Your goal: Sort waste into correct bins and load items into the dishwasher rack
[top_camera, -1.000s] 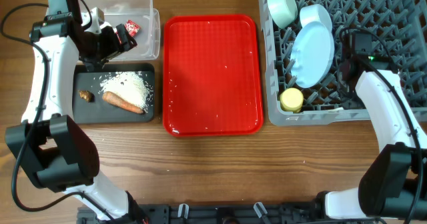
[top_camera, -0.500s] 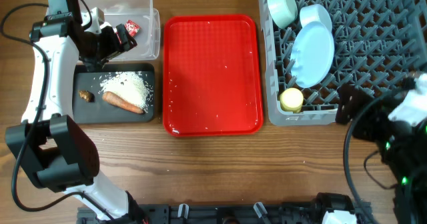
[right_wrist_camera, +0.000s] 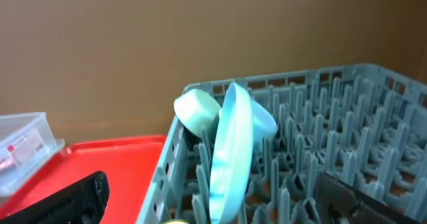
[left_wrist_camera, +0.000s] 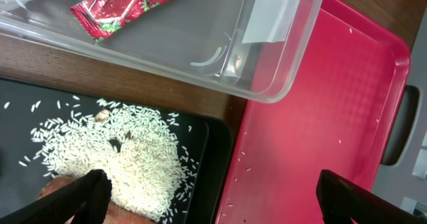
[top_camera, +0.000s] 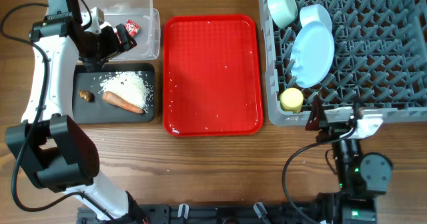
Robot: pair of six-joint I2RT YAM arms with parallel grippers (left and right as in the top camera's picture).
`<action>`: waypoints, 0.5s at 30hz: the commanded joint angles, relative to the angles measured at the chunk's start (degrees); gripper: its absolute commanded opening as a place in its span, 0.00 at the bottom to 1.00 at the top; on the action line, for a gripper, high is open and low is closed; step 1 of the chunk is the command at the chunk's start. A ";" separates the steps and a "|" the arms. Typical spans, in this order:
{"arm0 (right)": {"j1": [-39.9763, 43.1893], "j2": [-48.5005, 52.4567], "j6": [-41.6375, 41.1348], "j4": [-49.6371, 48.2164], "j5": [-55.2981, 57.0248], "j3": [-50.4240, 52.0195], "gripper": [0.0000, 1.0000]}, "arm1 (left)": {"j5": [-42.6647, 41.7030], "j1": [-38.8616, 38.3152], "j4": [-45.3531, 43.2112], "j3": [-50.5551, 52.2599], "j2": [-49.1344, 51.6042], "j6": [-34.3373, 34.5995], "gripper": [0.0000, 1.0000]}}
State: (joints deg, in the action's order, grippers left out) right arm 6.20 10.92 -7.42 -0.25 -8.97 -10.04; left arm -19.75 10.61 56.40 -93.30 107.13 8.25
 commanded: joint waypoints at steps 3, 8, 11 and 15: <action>-2.93 -9.73 -0.22 -0.76 4.09 8.98 1.00 | -0.09 0.02 -0.20 -0.83 -1.46 -0.07 1.00; -3.02 -10.69 -0.22 -0.13 3.85 9.75 1.00 | -0.09 0.02 -0.20 -0.85 -1.46 -0.07 1.00; -3.04 -10.64 -0.24 -0.13 3.85 9.75 1.00 | -0.09 0.02 -0.20 -0.83 -1.46 -0.07 1.00; -3.02 -10.64 -0.22 -0.13 3.85 9.75 1.00 | -0.09 0.02 -0.20 -0.83 -1.46 -0.07 1.00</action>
State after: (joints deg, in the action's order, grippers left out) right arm 3.51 1.10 -7.44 -0.27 -6.09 -0.49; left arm -19.75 10.61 56.34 -93.30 107.02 8.25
